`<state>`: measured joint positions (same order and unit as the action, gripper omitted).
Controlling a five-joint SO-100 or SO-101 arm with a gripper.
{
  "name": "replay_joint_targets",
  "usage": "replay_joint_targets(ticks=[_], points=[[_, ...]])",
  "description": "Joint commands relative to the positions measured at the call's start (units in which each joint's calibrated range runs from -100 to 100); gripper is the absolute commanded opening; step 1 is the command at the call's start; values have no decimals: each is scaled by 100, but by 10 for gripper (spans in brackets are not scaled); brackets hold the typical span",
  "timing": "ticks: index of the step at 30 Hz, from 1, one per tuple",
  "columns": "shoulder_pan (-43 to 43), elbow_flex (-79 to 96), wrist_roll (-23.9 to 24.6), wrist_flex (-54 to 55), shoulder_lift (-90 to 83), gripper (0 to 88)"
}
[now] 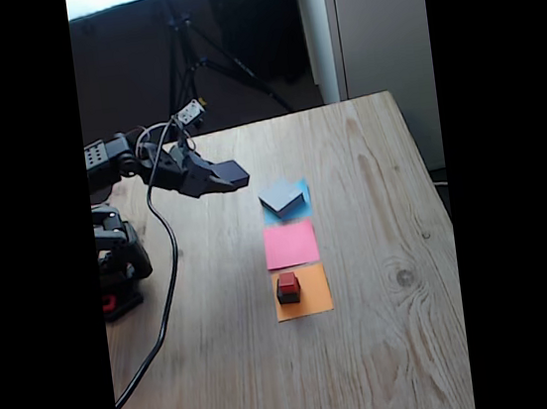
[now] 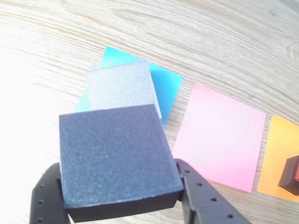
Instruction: Tower of hanoi
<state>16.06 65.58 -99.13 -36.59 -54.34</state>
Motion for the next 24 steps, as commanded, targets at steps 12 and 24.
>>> replay_joint_targets(ticks=[12,24], points=[[154,906,-87,5007,2663,140],[179,624,-87,6909,4669,144]])
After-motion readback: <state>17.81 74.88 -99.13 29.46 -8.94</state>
